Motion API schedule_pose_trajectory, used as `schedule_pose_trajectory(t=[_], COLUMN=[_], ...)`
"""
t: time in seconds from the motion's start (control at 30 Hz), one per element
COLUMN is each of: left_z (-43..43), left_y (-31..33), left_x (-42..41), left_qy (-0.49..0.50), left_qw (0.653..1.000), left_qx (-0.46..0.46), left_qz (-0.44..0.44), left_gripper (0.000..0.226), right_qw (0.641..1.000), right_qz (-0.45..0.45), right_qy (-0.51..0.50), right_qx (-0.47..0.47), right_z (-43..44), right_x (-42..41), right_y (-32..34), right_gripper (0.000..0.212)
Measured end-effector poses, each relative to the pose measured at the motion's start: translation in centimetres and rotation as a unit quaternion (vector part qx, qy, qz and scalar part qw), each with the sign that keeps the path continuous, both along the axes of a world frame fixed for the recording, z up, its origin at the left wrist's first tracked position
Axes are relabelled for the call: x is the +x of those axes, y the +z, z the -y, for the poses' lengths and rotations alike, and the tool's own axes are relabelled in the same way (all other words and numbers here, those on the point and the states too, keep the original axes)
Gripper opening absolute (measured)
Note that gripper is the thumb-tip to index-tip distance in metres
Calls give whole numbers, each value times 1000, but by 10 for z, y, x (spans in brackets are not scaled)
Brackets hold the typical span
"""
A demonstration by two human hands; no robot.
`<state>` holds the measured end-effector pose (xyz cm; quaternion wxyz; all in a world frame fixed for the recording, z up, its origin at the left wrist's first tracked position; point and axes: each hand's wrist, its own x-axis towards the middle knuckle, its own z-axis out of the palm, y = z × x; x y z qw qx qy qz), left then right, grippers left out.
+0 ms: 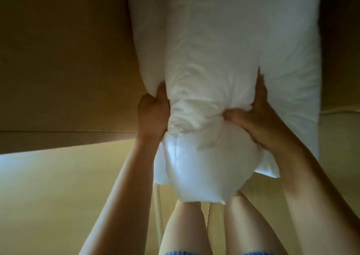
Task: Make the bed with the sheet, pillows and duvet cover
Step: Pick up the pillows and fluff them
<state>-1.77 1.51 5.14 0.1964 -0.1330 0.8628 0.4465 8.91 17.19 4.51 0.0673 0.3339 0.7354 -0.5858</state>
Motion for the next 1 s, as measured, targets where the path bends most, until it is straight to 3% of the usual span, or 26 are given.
schedule_pose_trajectory(t=[0.1,0.17,0.23,0.33,0.4,0.5,0.6,0.7,0.77,0.83,0.9,1.0], left_z=[-15,-29,-36,-36,-35,-34,-30,-44,-55,-61,-60,-52], left_y=[70,85,80,61,53,63,75,74,57,36,17,-3], left_x=[27,56,79,100,105,94,57,10,-12,-26,-34,-37], left_qy=[-109,-214,-301,-313,-285,-197,-136,-114,-120,-120,-116,-92], left_qw=[986,958,929,929,938,957,963,982,984,985,986,982], left_qx=[-31,-116,-178,-191,-190,-178,-193,-146,-131,-117,-122,-154], left_qz=[-125,-155,-123,-55,-51,-116,-130,-34,28,39,6,-59], left_gripper=[45,49,48,45,42,45,98,121,125,125,117,98], right_qw=[996,991,976,940,950,965,966,972,972,973,972,968], right_qz=[-58,-60,-31,53,90,31,55,158,198,182,182,203], right_qy=[4,-26,-107,-174,-143,-204,-241,-167,-116,-111,-112,-137], right_qx=[-73,-119,-189,-291,-262,-161,-71,-40,-58,-91,-93,-51], right_z=[-35,-53,-61,-49,-41,-49,-62,-53,-38,-30,-32,-26], right_x=[20,44,68,94,92,66,25,-20,-46,-71,-93,-103], right_y=[47,60,55,44,41,47,53,50,44,36,25,1], right_gripper=[70,34,28,17,66,97,106,117,121,100,81,89])
